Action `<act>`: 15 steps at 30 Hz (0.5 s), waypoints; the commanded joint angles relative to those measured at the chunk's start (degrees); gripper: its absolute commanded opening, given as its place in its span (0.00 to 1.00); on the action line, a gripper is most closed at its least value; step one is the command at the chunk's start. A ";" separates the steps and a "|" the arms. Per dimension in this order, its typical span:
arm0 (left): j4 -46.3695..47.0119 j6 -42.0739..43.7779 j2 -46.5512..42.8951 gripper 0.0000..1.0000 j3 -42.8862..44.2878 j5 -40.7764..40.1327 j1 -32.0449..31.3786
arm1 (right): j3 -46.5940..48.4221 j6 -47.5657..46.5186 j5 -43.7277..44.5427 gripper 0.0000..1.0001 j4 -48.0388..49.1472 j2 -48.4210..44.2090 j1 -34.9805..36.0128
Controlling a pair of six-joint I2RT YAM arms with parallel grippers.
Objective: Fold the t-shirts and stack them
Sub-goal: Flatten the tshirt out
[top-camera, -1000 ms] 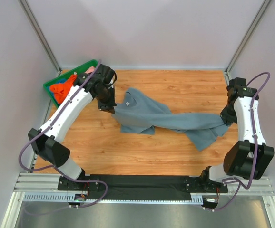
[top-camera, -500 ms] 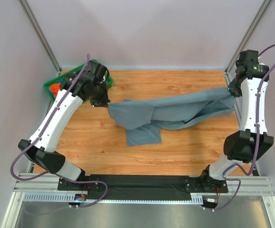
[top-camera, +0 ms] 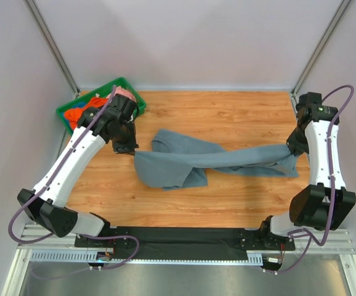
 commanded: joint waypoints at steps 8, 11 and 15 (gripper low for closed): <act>6.39 0.90 17.55 0.00 -3.03 1.86 7.40 | 4.30 -5.02 -8.33 0.16 17.53 19.24 -0.25; 7.99 1.95 26.78 0.00 3.37 2.38 10.21 | 15.50 -5.03 -6.76 0.20 15.01 30.37 -0.86; 5.19 2.92 37.76 0.09 18.81 1.68 11.27 | 23.82 0.93 -3.59 0.39 6.31 35.52 -1.31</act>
